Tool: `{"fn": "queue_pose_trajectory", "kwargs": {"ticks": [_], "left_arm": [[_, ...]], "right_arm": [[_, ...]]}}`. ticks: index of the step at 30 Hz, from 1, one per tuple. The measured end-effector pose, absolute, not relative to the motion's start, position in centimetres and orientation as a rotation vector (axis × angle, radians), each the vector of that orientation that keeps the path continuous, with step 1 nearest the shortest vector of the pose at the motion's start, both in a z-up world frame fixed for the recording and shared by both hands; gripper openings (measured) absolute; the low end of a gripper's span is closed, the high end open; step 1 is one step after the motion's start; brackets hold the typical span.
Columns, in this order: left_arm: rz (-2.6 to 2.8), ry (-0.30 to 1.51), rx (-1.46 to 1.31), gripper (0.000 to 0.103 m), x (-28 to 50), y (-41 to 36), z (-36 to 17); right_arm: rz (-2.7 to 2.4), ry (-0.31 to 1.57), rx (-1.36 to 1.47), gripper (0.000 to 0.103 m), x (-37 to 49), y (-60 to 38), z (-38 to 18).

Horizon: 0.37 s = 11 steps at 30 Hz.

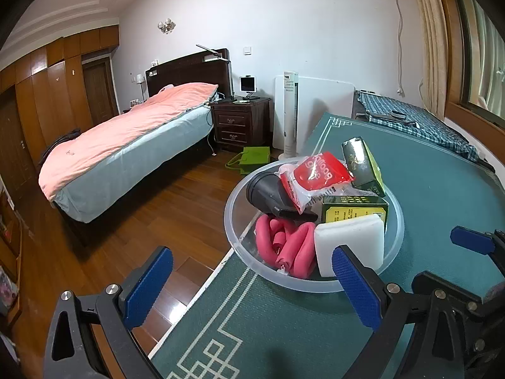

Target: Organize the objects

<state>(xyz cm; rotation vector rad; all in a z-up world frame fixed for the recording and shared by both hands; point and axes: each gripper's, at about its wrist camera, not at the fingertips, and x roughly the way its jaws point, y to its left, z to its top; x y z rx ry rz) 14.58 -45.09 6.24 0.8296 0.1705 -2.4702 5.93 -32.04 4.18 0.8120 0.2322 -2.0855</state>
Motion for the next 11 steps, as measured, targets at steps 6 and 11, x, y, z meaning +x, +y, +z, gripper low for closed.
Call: {"fn": "queue_pose_trajectory", "kwargs": {"ticks": [6, 11], "left_arm": [[-2.467, 0.171, 0.833, 0.103, 14.74, -45.14, 6.19], [-2.471, 0.171, 0.837, 0.103, 14.77, -44.88, 6.16]], "right_arm": [[-2.072, 0.199, 0.807, 0.103, 5.89, -31.61, 4.05], [-2.110, 0.211, 0.792, 0.103, 5.74, -31.13, 4.07]]}}
